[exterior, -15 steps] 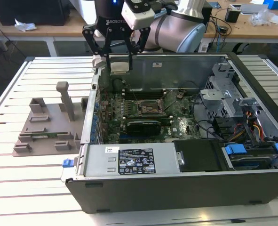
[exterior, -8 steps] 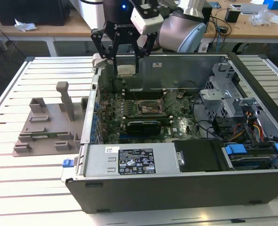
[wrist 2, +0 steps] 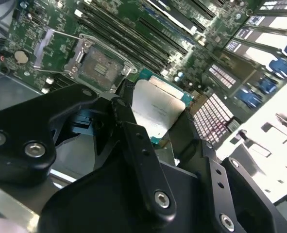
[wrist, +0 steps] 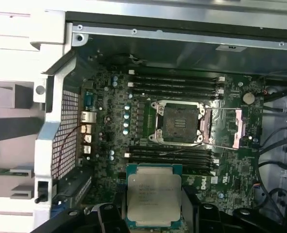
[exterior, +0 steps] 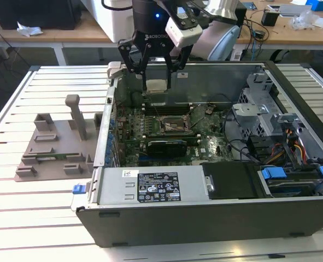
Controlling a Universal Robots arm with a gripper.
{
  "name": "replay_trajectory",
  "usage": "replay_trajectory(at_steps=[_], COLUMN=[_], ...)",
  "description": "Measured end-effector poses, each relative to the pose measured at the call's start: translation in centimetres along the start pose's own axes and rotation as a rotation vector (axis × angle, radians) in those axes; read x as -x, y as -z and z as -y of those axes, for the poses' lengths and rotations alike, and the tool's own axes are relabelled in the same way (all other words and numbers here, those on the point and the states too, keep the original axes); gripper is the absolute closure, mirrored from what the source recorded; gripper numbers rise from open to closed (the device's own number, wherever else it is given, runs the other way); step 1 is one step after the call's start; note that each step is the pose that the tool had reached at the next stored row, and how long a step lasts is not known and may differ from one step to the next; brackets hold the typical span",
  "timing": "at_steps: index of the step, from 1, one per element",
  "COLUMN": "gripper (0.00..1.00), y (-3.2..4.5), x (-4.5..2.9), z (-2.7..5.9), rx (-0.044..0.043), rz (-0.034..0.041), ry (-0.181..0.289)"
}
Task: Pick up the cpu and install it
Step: 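Pick up the cpu and move it towards the insertion slot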
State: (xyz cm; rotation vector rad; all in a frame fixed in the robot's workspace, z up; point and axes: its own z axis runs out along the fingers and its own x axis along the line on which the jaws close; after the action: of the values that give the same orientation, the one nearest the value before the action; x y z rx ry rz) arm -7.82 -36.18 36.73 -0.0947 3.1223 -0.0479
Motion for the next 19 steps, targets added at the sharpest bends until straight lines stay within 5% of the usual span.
replay_trajectory(at_steps=[8,19], gripper=[0.46,0.46], y=[-1.91,-4.96], x=[2.08,3.49], z=[-0.20,-2.58], rx=[-0.0023,-0.0064], rz=[-0.0006,-0.0009], ry=[0.000,0.000])
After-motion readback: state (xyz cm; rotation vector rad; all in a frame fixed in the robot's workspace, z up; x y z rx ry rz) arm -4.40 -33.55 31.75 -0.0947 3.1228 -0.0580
